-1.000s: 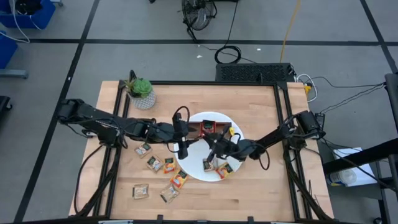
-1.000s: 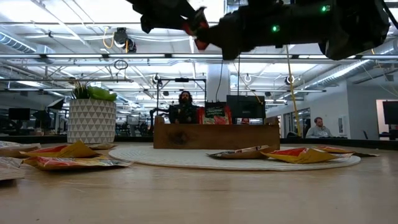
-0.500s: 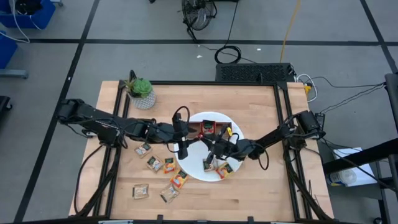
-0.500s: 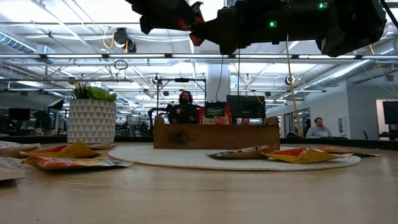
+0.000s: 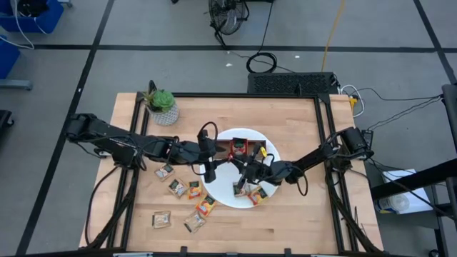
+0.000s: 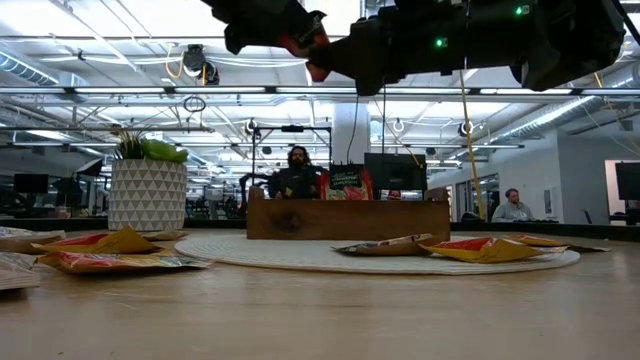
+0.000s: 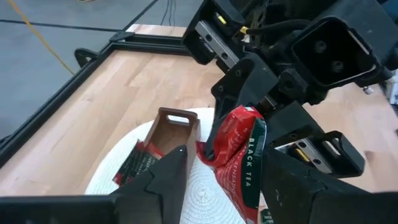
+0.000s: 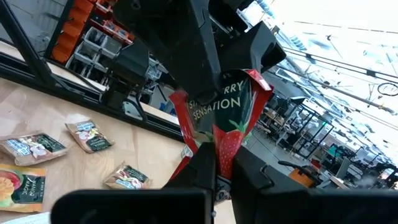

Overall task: Pick & Place Tea
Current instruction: Put the red tea bag into the middle section of the wooden organizer

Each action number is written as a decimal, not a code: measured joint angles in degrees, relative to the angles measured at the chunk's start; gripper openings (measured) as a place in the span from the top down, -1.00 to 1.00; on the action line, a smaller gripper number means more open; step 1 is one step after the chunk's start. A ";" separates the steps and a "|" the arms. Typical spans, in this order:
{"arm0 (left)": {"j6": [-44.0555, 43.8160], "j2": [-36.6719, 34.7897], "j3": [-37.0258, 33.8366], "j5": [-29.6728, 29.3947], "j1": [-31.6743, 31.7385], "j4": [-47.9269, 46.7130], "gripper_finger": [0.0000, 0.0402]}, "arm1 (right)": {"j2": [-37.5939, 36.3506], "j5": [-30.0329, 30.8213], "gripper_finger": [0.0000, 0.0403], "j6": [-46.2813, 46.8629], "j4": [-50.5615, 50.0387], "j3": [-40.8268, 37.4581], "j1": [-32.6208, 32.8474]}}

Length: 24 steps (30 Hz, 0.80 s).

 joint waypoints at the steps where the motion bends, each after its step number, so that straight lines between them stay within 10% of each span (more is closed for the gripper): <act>1: -0.02 0.00 0.02 -0.47 0.00 -0.20 0.07 | 0.00 0.04 0.94 0.00 -0.02 0.00 0.00; 13: 1.71 0.00 0.02 0.06 -0.04 -1.00 0.93 | 0.04 -0.04 0.92 0.70 -1.29 0.00 -0.04; 24: 6.04 -0.86 0.00 -4.33 0.17 -6.01 0.99 | -0.09 -0.28 0.67 12.57 -9.94 0.06 0.00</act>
